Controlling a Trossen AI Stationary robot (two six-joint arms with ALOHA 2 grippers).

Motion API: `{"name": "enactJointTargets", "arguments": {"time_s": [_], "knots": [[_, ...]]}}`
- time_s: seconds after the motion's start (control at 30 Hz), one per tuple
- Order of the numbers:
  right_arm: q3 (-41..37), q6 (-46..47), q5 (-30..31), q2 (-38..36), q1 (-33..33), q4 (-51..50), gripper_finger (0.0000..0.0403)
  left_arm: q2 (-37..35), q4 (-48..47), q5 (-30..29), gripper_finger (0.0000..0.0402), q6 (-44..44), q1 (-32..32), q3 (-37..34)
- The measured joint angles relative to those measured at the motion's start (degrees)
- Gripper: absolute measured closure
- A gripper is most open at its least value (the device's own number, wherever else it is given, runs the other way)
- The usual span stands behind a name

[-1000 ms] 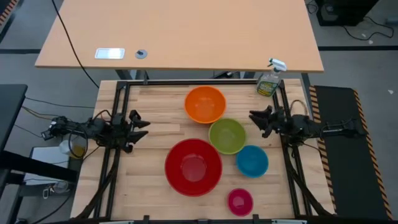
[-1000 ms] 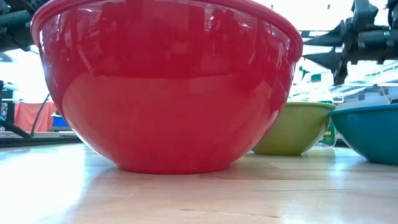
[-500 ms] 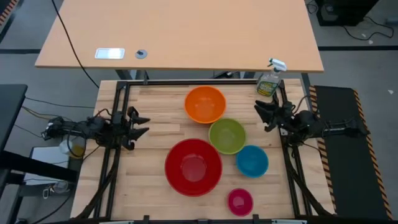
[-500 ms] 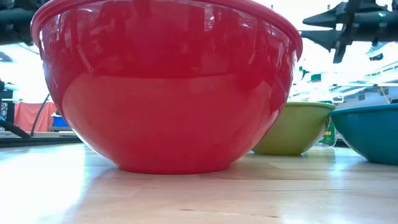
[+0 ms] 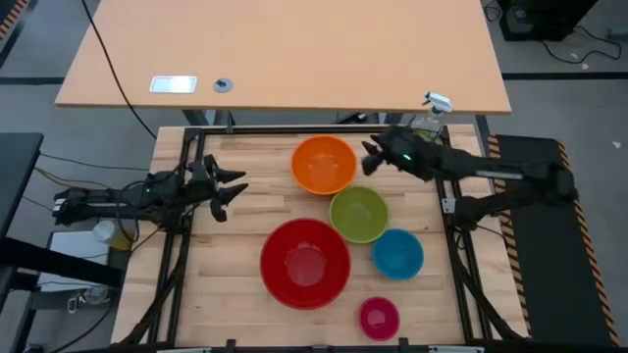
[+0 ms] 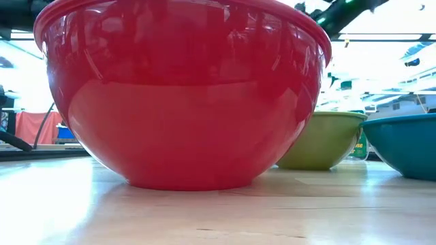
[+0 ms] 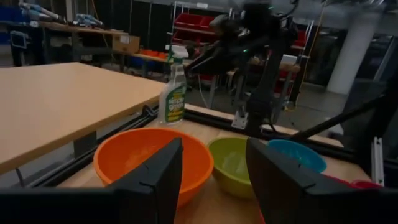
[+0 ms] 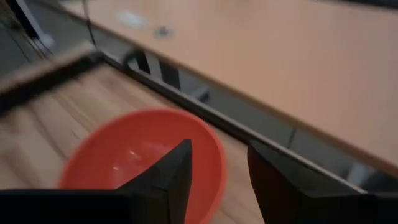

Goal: Nest bowls inside each other
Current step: Stack the large orange bowl on top of the extra large red bowl

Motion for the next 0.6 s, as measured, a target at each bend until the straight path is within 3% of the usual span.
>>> {"name": "enactJointTargets", "arguments": {"time_s": [0.1, 0.27, 0.4, 0.6], "knots": [[4.07, -1.31, -5.09, 7.43, -4.27, -2.44, 0.0214, -0.30, -0.14, -0.02, 0.0223, -0.26, 0.00, 0.11], [10.41, -2.88, -13.88, 18.08, -10.90, -4.36, 0.0140, -0.10, -0.24, -0.01, 0.0223, 0.22, 0.00, 0.11], [16.82, -2.75, -16.98, 25.52, -14.44, -9.86, 0.0083, -0.10, -1.08, -0.02, 0.0223, 0.25, 0.00, 0.11], [26.86, -3.63, -18.92, 36.06, -15.61, -21.27, 0.0066, -0.12, -3.15, 0.00, 0.0223, 0.24, -0.02, 0.18]]}}
